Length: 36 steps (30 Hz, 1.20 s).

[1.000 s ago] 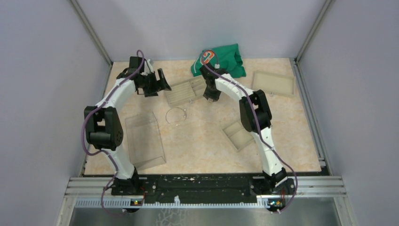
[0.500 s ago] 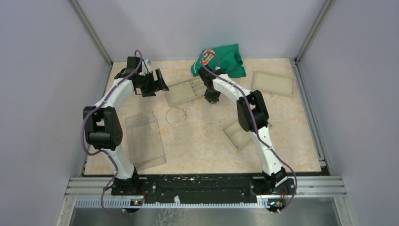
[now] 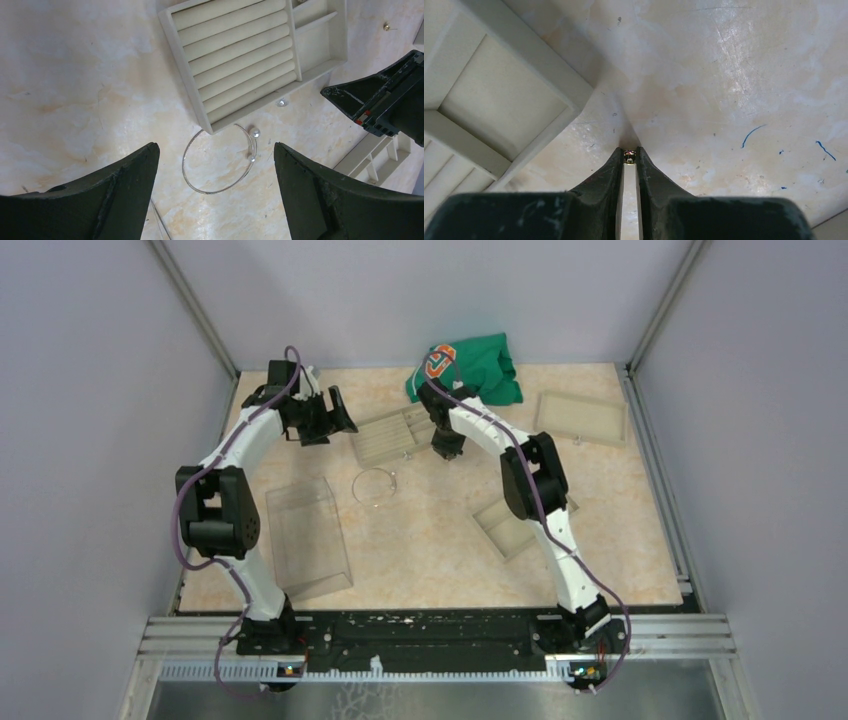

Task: Organize the mixed jewelry

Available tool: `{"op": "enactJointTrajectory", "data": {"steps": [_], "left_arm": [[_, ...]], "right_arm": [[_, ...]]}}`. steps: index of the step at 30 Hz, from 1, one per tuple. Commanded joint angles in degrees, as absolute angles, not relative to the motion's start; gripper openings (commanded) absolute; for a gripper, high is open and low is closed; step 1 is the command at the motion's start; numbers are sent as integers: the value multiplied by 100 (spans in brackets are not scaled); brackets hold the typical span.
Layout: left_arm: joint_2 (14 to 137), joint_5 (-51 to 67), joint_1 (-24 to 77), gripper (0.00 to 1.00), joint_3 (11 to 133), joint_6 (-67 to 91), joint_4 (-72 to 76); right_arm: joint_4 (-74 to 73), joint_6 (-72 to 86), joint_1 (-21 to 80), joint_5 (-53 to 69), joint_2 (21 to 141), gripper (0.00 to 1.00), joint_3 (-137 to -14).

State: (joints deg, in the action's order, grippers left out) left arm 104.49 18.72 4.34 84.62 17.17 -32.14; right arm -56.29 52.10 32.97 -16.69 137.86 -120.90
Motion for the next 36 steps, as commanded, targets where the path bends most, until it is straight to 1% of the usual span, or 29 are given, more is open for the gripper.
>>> {"op": "enactJointTrajectory", "data": {"steps": [1, 3, 4, 18, 26, 36], "left_arm": [[10378, 2002, 400, 91, 8517, 1670, -3182], [10378, 2012, 401, 91, 8517, 1679, -3175], [10375, 2012, 401, 91, 8526, 1679, -3173], [10345, 1965, 391, 91, 8556, 1673, -3173], [10362, 1943, 387, 91, 8630, 1667, -3212], [10355, 1892, 360, 91, 8710, 1635, -3287]], "right_arm": [[-5592, 5112, 3382, -1758, 13728, 8, -12214], [-5571, 5076, 3383, -1733, 13695, 1, -12212], [-5539, 5049, 3384, -1721, 13680, 0, -12209], [-5177, 4635, 3379, -1747, 12978, 0, -12072], [-5068, 4510, 3375, -1592, 13049, 0, -12427], [-4861, 4385, 3375, -1464, 13462, 0, -13109]]}}
